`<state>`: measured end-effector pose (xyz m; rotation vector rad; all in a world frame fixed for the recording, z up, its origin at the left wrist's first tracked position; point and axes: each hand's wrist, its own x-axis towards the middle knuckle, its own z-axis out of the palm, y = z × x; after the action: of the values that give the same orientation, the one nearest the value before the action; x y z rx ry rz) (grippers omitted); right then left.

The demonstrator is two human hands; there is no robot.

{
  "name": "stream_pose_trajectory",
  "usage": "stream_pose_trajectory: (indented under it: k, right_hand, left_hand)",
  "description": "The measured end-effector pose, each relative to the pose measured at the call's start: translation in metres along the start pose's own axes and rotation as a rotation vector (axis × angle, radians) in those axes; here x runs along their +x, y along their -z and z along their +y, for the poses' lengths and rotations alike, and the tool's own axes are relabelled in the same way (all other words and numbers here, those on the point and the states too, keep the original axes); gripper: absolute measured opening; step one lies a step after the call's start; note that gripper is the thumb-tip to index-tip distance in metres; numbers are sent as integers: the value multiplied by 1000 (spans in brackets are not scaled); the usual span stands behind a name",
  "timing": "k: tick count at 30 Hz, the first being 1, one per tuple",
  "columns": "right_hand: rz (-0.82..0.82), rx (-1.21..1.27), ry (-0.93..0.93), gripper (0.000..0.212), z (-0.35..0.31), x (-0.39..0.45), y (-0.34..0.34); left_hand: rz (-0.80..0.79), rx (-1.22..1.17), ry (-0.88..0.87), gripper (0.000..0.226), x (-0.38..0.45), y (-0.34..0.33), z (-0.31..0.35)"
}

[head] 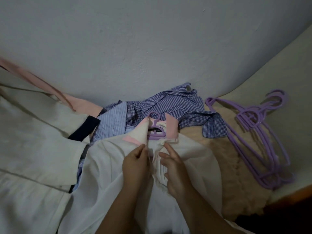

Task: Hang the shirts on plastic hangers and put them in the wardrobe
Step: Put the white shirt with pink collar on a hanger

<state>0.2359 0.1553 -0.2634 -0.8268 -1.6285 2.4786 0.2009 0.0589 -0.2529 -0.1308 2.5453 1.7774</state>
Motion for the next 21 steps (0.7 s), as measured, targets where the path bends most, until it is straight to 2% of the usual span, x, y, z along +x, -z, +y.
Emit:
stream_pose_trajectory:
  k: [2,4,9,14,18,21]
  right_hand:
    - [36,-34,-8,43,-1,4,-4]
    - [82,-40,-24,35,-1,10,-7]
    - [161,236,-113,5,-7,18,-14]
    - [214,278,-111,4,-14,24,-17]
    - [234,151,-4,9,-13,23,-20]
    - [193,103,32,15,-13,20,-21]
  left_hand:
    - [-3,-133,119,25,5,3,-3]
    - [-27,-187,164,23,8,5,-5]
    - [-75,-227,267,32,13,6,-8]
    - [-127,-428,405,28,21,11,4]
    - [-157,-591,396,23,17,5,20]
    - [-170,-567,374,21,10,-3,23]
